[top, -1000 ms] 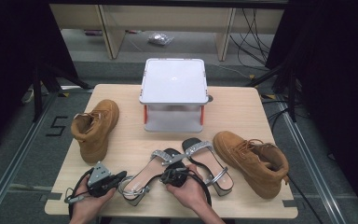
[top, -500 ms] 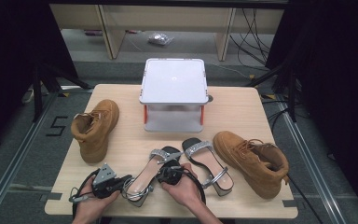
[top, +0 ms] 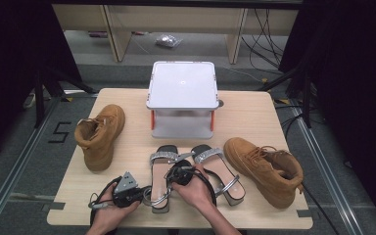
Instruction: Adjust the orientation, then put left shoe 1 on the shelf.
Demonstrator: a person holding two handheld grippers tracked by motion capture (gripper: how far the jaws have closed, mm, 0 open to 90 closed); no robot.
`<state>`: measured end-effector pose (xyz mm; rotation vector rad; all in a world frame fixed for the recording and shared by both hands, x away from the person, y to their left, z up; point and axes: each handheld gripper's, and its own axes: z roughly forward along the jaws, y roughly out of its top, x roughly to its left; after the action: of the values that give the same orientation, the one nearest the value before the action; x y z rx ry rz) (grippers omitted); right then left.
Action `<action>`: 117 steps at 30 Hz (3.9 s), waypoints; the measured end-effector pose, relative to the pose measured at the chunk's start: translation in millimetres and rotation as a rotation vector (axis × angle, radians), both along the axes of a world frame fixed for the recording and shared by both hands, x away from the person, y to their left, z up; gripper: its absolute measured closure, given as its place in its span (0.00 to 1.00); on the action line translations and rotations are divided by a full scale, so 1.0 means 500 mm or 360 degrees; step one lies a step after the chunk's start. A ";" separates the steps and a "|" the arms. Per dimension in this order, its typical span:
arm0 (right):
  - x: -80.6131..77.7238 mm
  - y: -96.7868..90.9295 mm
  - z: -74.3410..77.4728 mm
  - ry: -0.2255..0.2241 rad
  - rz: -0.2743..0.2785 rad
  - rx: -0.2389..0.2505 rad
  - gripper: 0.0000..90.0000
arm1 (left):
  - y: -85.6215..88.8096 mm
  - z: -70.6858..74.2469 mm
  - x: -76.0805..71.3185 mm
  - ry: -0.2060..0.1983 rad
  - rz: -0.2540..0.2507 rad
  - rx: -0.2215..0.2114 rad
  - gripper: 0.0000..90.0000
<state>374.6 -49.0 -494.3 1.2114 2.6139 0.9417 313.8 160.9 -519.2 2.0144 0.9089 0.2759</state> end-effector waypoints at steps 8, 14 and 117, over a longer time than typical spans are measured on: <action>0.019 -0.007 0.017 -0.0031 -0.0024 -0.0006 1.00 | -0.055 -0.012 0.010 -0.0010 -0.0075 0.0009 0.99; 0.015 -0.022 0.035 -0.0039 -0.0067 -0.0002 0.84 | -0.049 -0.006 0.008 -0.0047 -0.0091 0.0093 0.97; 0.055 0.059 0.056 0.0593 -0.0299 -0.0277 0.47 | 0.076 -0.007 -0.009 -0.0341 0.0355 -0.0069 0.68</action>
<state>401.8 -19.6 -466.4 1.6839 2.7081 0.4818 309.3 198.7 -522.8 1.8040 0.9935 0.5792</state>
